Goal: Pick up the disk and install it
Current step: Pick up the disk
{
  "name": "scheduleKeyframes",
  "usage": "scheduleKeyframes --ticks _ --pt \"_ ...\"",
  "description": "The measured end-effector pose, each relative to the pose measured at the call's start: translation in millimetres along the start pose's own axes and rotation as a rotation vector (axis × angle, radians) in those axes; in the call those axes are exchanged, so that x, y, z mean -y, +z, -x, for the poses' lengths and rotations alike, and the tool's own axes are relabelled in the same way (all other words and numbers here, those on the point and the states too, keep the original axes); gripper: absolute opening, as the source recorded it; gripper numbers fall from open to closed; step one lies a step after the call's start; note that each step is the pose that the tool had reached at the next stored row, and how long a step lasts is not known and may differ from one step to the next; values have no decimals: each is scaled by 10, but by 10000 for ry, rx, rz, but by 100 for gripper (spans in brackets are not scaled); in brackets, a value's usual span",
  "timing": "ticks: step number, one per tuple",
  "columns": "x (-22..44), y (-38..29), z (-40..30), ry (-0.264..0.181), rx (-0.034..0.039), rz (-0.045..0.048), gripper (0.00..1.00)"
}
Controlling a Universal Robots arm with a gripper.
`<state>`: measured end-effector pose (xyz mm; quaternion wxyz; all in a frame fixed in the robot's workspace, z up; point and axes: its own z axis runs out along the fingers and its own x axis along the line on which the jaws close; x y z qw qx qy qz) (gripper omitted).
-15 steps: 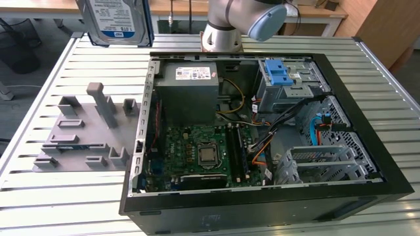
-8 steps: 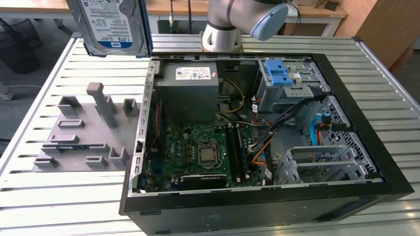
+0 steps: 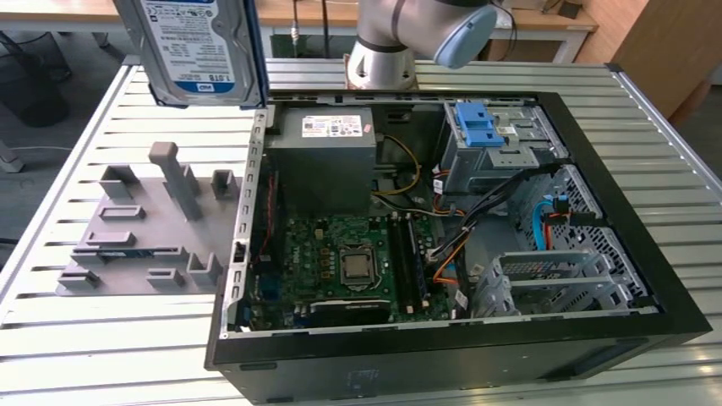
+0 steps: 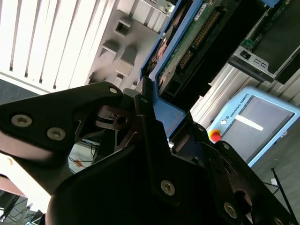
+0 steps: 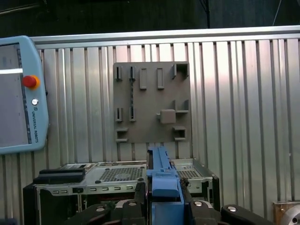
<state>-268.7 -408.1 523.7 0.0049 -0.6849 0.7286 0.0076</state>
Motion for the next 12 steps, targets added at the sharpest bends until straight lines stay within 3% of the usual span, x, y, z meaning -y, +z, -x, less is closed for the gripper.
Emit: scheduleKeyframes --ticks 1,7,12 --pt "26 1 -3 0 69 7 36" --pt "77 19 -8 -412 76 25 36" --pt "129 32 -130 -415 74 60 36"
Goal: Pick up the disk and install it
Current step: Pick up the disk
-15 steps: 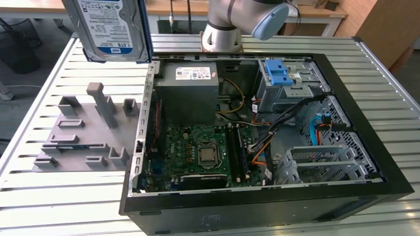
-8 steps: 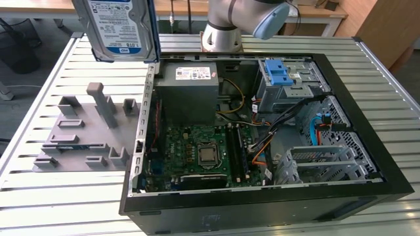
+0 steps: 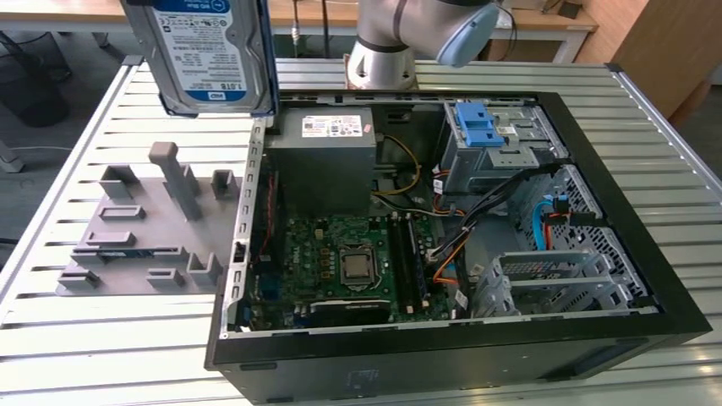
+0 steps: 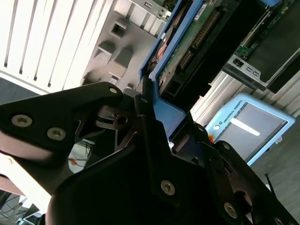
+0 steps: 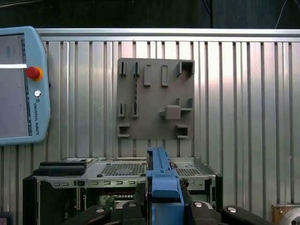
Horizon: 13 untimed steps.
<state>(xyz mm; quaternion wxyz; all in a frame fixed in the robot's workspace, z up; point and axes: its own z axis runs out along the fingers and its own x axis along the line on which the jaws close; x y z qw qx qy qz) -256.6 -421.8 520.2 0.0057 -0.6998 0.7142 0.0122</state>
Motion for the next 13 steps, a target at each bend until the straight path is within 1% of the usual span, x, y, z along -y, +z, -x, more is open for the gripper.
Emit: scheduleKeyframes --ticks 3,5,9,13 --pt "75 3 -37 0 -2 31 36" --pt "141 7 -52 1 -2 53 36" --pt "303 12 -56 3 -3 106 36" --pt "481 15 -55 4 -4 165 36"
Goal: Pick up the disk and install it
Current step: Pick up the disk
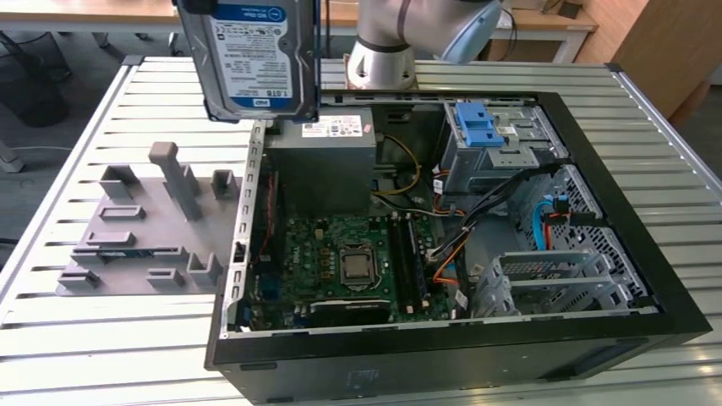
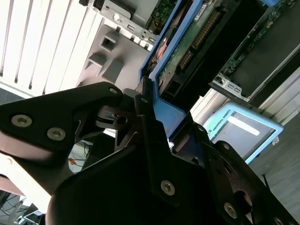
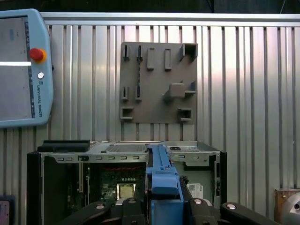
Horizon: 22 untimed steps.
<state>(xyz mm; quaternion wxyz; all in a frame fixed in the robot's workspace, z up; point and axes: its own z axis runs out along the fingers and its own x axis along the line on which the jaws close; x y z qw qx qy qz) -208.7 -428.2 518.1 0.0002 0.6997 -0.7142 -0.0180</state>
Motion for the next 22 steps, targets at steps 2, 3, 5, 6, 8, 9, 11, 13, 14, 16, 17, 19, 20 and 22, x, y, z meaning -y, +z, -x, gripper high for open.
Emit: scheduleKeyframes --ticks 2,3,5,6,8,9,11,13,14,16,17,19,20,22 --pt "90 0 2 0 -2 33 36" --pt "135 0 2 1 -3 49 36" --pt "222 3 4 2 -2 79 36" --pt "258 4 4 2 -2 92 36" --pt "286 8 -1 1 -2 96 36" --pt "287 9 -8 1 -3 98 36" --pt "290 12 -38 2 -2 97 36" --pt "292 13 -81 2 -2 97 36" --pt "293 14 -106 2 -3 98 36" --pt "309 17 -142 2 -2 97 36" --pt "325 18 -147 1 -1 95 36" --pt "370 19 -150 1 -3 91 36" --pt "396 20 -149 -2 -3 87 36" --pt "454 23 -148 -11 -3 80 36"
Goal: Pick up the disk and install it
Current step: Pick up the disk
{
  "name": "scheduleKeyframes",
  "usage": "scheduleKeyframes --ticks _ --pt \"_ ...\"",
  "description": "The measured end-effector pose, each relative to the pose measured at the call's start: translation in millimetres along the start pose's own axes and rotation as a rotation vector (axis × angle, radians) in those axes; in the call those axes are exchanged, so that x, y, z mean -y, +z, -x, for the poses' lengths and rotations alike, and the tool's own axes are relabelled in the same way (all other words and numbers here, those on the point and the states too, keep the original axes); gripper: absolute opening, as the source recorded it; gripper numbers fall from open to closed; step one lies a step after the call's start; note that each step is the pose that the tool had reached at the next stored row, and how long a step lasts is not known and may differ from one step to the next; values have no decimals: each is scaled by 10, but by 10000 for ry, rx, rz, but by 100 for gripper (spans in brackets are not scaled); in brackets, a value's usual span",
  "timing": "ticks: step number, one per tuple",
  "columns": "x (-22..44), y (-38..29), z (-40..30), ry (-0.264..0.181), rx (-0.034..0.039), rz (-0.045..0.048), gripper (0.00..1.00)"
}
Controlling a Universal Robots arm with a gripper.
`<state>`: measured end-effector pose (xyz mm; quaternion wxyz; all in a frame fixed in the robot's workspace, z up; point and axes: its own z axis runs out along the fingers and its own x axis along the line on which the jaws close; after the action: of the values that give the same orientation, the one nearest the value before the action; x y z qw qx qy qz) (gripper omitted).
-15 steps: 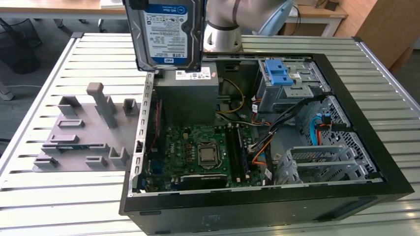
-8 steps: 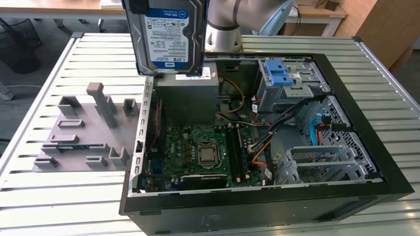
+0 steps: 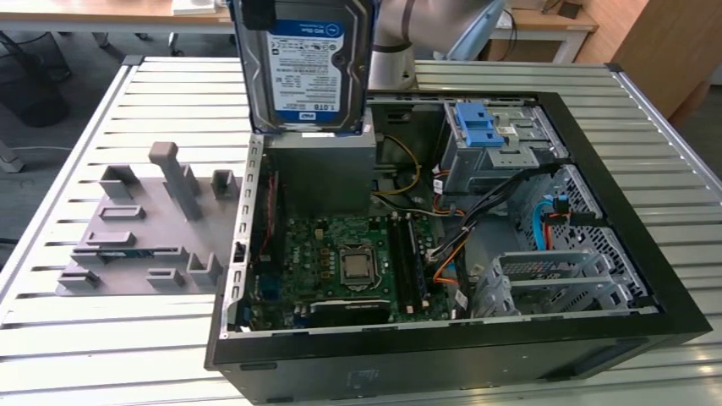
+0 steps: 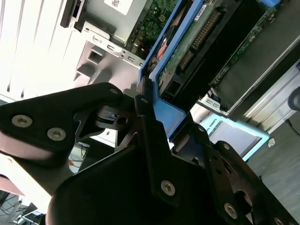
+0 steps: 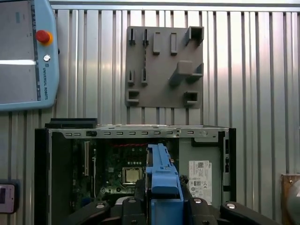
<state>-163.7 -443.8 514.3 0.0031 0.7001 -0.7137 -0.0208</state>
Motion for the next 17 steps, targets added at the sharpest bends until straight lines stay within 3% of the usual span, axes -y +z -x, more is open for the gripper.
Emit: scheduleKeyframes --ticks 5,7,11,17 --pt "143 4 2 -15 1 -58 36" --pt "175 5 3 -18 1 -167 36" --pt "225 18 -2 -26 11 -479 36" --pt "474 54 -7 -27 9 -500 36"
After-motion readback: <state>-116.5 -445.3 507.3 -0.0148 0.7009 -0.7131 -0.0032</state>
